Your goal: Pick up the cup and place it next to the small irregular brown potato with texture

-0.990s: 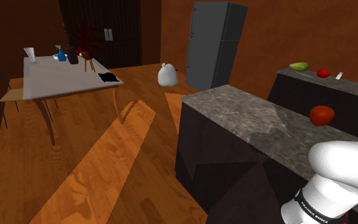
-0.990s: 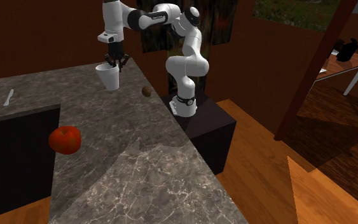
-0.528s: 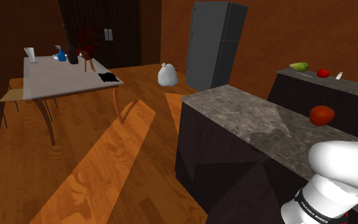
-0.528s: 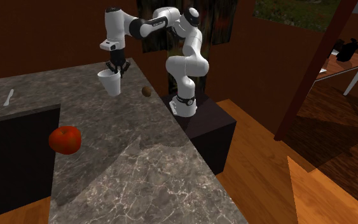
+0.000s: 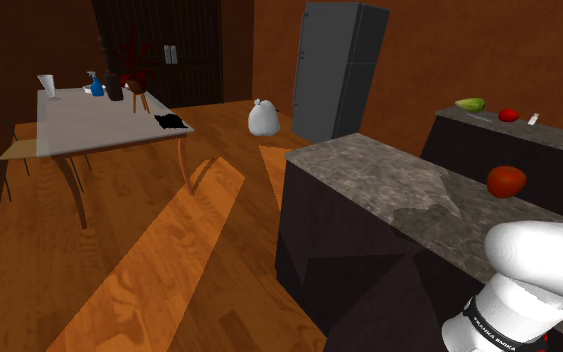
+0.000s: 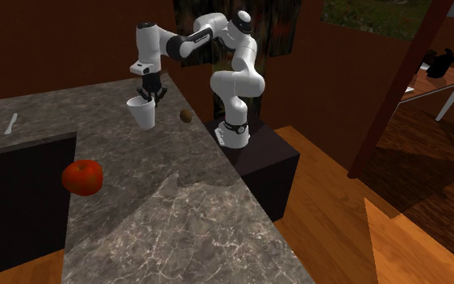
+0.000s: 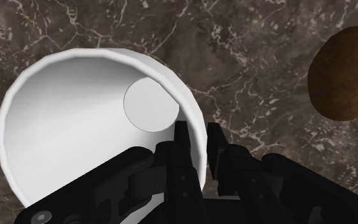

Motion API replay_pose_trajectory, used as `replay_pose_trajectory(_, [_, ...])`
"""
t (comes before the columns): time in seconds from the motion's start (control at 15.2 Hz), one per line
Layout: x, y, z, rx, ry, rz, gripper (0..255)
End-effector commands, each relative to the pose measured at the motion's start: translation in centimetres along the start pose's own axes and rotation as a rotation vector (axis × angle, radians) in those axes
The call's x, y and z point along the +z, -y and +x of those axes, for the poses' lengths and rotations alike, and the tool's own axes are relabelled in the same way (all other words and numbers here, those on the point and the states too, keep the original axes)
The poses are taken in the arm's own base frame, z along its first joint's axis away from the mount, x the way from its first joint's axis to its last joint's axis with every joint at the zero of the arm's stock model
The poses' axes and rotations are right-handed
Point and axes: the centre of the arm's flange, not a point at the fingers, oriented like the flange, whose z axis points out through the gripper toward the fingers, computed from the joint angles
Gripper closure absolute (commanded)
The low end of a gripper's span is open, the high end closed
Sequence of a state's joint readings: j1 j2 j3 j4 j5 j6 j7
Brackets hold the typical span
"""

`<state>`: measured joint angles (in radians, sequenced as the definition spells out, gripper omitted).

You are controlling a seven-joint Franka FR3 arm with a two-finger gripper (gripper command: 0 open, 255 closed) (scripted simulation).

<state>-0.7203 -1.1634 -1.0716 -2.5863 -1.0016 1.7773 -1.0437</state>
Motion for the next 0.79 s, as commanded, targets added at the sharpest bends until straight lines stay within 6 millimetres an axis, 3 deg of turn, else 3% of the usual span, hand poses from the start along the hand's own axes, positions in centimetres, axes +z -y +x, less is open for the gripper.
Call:
replay_pose_trajectory(0.0, [1.0, 0.0, 0.0, 0.0, 0.0, -0.001, 255])
replay_pose_trajectory(0.2, [2.7, 0.2, 0.0, 0.0, 0.0, -0.001, 255])
replay_pose_trajectory(0.73, [2.7, 0.2, 0.0, 0.0, 0.0, -0.001, 255])
